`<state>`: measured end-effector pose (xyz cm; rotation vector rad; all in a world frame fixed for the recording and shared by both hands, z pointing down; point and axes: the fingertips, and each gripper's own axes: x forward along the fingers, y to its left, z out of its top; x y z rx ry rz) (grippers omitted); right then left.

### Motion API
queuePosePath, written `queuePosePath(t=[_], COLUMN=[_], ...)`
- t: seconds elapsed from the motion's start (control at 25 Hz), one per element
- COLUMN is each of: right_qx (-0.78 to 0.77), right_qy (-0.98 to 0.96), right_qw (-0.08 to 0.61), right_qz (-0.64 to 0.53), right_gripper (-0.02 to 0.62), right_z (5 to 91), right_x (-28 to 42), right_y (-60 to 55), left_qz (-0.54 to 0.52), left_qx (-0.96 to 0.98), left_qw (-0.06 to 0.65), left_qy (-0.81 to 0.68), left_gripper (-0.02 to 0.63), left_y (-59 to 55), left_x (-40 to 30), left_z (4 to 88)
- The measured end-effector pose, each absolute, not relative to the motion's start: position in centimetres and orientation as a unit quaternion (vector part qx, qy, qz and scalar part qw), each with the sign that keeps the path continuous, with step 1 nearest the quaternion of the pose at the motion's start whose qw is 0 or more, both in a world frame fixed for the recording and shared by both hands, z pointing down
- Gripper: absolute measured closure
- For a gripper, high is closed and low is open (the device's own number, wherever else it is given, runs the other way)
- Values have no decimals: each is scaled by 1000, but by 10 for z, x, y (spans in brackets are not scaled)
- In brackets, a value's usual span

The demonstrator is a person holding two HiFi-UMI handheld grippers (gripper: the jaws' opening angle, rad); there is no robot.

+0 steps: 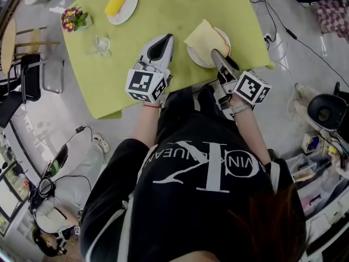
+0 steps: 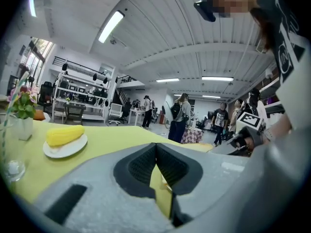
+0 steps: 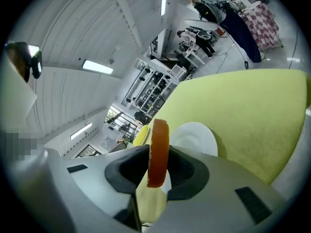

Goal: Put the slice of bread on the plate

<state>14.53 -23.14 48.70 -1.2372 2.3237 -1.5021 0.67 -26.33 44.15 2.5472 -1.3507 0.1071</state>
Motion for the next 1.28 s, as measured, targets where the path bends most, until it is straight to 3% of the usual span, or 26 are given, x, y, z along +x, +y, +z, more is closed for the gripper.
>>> queuePosePath(t=[0.2,0.52,0.68,0.84,1.28], right_qx=[-399,-319,-292,-278,-277], right_qy=[799,830,839,838,827], right_qw=[-32,-162,-249,-294,-329], right_qz=[-449,-428,-386,-367,-363], right_gripper=[470,293,278,262,253], right_z=[491,499,505,504,505], right_x=[145,132,131,135,154], right_y=[-227,-209,-201,-197,-184], left_qz=[32,23,21,20,17], left_qx=[878,880,880,880,882], left_qw=[120,112,112,110,106], left_qy=[-461,-461,-460,-461,-459], left_gripper=[595,595,595,595,595], left_y=[-267,-270,-270,-269,-269], left_x=[14,11,7,7,9], left_z=[437,429,428,424,417])
